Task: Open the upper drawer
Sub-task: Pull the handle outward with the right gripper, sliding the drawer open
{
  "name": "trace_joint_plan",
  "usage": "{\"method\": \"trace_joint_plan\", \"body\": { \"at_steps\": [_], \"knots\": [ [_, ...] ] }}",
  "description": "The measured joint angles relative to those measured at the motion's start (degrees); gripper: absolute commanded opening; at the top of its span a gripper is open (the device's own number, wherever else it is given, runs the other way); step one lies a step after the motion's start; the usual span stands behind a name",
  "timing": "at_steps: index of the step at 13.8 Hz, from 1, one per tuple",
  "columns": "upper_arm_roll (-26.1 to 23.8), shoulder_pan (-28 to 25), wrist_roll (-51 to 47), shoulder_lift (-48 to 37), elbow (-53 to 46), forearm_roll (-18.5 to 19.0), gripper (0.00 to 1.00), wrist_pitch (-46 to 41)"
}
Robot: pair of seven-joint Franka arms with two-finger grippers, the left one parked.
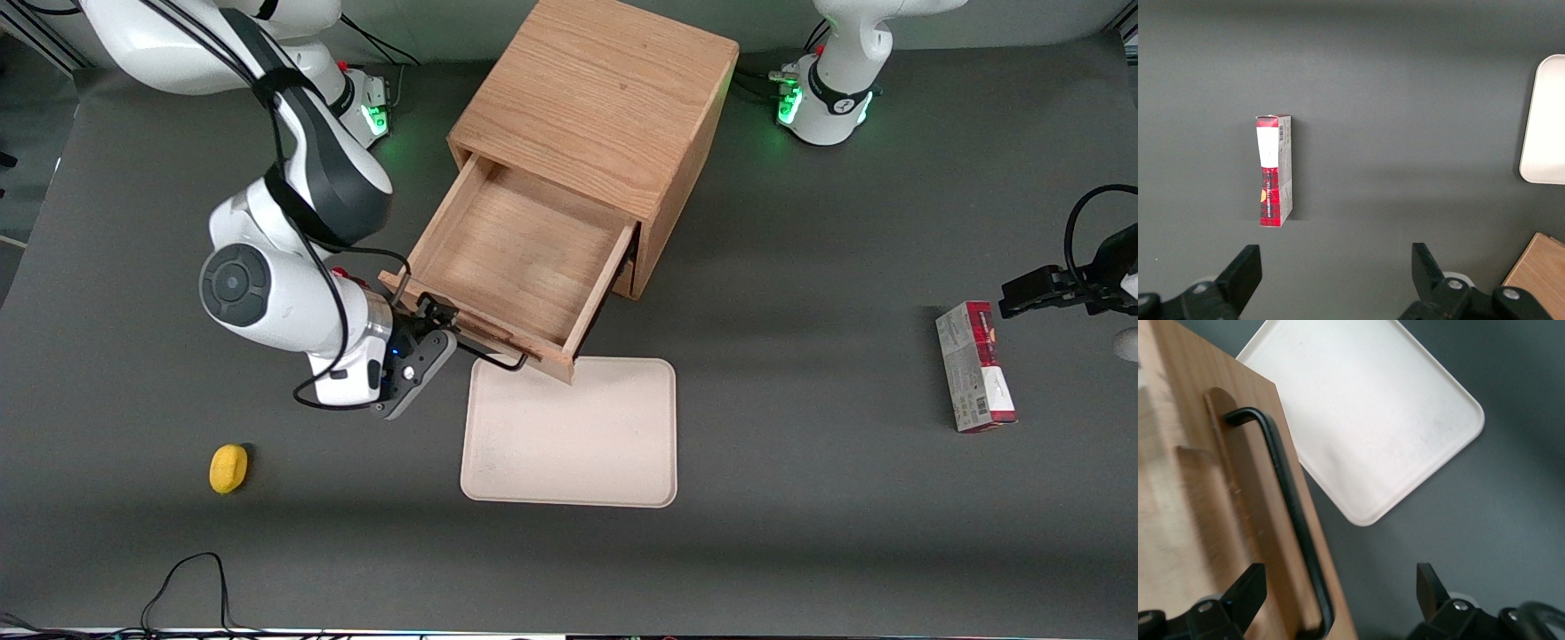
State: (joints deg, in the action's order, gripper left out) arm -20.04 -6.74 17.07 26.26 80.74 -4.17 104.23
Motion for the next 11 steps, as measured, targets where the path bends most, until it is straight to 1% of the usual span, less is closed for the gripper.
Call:
{"method": "trace_joint_plan", "body": {
  "at_steps": [2, 4, 6, 8, 11],
  "knots": [
    [2.5, 0.0, -8.3, -4.3, -0.5, 0.0, 1.00, -4.4],
    [6.6, 0.0, -15.0, -9.9, 1.4, -0.1, 1.00, -7.5],
    [12.2, 0.1, -18.7, -16.7, 6.8, -0.4, 1.00, -8.8],
    [17.0, 0.2, -24.9, -23.2, 13.5, -0.6, 1.00, -9.6],
    [20.2, 0.3, -31.1, -30.1, 21.0, -0.5, 1.00, -9.9]
  ]
}}
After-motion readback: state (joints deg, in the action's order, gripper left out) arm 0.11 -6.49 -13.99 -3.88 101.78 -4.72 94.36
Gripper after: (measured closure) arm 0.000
